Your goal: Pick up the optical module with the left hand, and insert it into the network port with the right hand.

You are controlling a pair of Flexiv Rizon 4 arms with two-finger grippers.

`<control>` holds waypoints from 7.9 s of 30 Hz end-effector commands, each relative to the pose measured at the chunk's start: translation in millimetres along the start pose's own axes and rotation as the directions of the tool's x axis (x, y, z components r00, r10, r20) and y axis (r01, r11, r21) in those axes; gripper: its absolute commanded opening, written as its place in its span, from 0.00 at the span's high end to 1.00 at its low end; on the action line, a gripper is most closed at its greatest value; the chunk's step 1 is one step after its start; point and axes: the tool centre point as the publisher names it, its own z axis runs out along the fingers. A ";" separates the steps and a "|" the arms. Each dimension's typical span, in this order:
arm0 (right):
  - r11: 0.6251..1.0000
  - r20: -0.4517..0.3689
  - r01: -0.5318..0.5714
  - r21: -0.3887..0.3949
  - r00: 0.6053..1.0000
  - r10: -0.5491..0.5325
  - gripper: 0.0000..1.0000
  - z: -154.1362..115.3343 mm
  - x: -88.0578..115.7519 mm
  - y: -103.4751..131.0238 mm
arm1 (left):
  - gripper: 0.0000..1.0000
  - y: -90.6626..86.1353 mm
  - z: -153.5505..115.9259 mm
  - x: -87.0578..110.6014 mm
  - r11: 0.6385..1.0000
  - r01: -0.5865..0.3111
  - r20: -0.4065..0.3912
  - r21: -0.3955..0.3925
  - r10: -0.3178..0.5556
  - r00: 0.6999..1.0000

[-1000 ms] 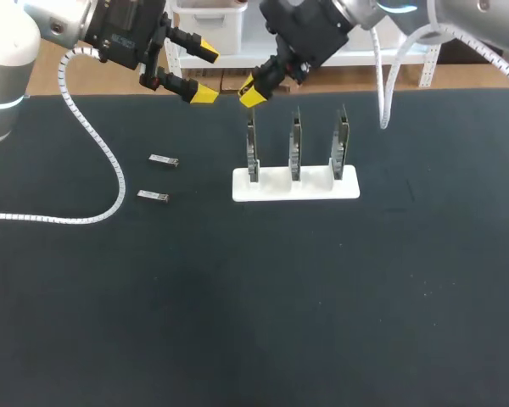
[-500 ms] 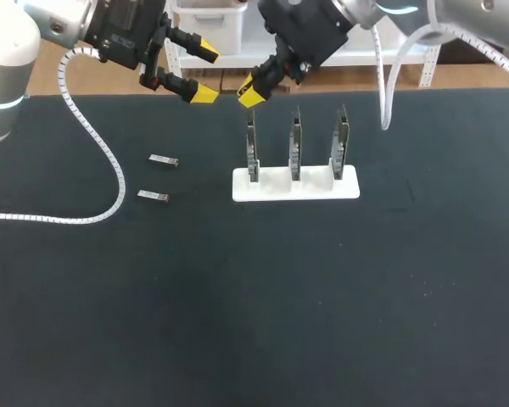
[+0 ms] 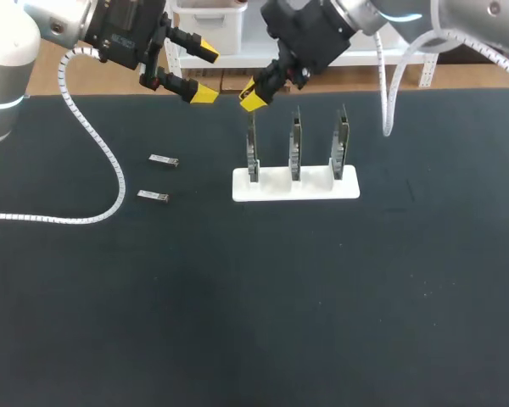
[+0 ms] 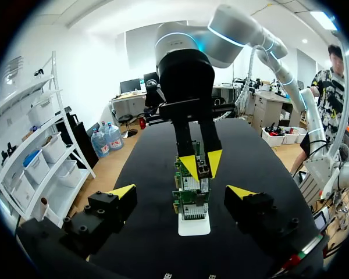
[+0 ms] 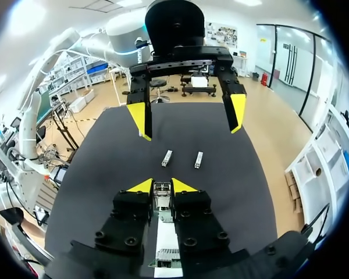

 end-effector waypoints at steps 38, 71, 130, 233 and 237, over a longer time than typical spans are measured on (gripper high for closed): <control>0.998 -0.034 0.052 0.027 0.998 -0.051 1.00 -6.1 -8.1 7.6 | 0.00 0.2 -0.1 -0.9 1.000 0.002 -0.005 0.000 -0.002 1.000; 0.999 -0.038 0.025 0.020 0.999 -0.024 1.00 -2.7 0.8 4.3 | 0.00 0.2 -0.1 -0.9 1.000 0.002 -0.005 0.000 -0.002 1.000; 0.999 -0.025 0.049 0.013 0.999 -0.048 1.00 -0.8 1.0 -0.1 | 0.00 0.2 -0.1 -0.9 1.000 0.002 -0.005 0.000 -0.002 1.000; 0.990 -0.046 0.101 0.100 0.994 -0.097 1.00 -3.2 0.9 -2.5 | 0.00 0.2 -0.1 -0.9 1.000 0.002 -0.005 0.000 -0.002 1.000; 0.990 -0.046 0.106 0.091 0.994 -0.103 1.00 -0.6 -1.1 -3.4 | 0.00 0.2 -0.1 -0.9 1.000 0.002 -0.005 0.000 -0.002 1.000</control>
